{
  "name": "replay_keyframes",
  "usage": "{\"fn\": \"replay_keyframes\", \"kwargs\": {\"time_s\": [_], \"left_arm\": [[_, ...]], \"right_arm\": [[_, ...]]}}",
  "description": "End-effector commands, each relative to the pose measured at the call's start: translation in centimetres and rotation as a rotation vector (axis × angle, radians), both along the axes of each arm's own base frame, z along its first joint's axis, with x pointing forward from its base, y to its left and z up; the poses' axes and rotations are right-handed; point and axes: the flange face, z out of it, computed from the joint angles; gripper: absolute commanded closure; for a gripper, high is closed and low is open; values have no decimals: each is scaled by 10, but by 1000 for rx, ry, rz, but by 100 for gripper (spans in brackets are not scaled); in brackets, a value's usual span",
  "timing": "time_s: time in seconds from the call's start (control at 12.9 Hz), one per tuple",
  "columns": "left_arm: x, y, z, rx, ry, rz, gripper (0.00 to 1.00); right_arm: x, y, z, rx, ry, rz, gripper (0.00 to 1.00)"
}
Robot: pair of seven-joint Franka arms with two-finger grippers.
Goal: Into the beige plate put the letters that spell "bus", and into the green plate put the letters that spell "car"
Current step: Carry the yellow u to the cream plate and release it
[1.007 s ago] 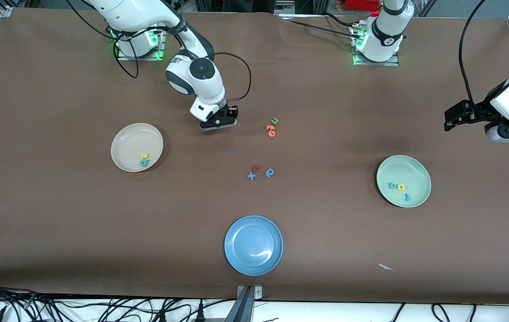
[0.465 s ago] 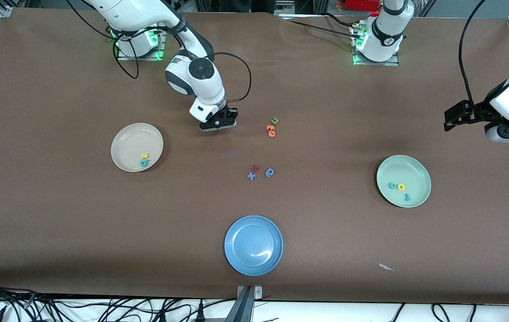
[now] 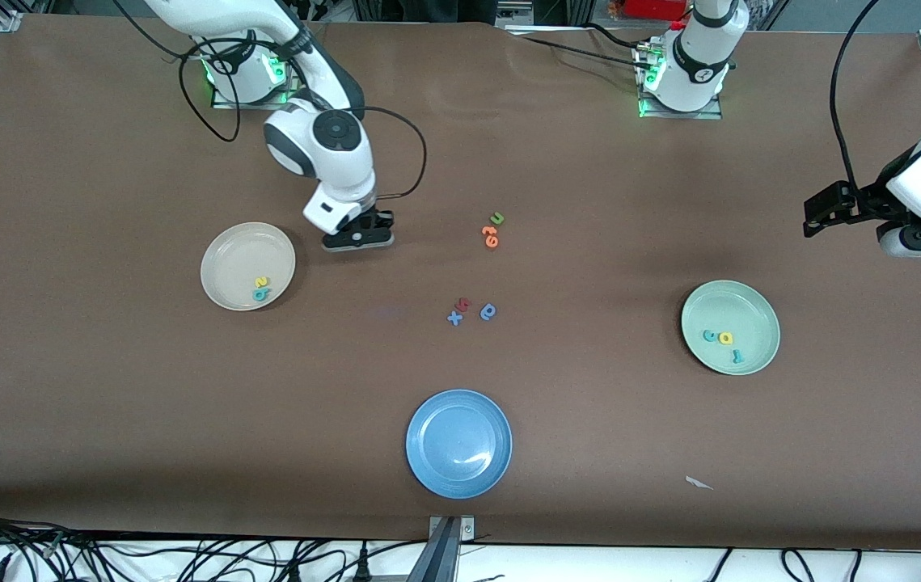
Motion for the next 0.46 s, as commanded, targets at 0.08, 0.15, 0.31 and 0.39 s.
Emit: {"fn": "replay_keyframes", "kwargs": {"time_s": [0.08,0.15,0.31,0.39], "left_arm": [[3,-1,6,29,-2,-9,0],[3,-1,6,29,-2,-9,0],[3,-1,6,29,-2,-9,0],[3,-1,5,30,0,-9,0]], "right_arm": [[21,-90,28,-79,18,43,85],[24,-106,29,-89,29,63,85],[34,-137,30,-97,44,66,82],[35,-140,32,-99,45,70,73]]}}
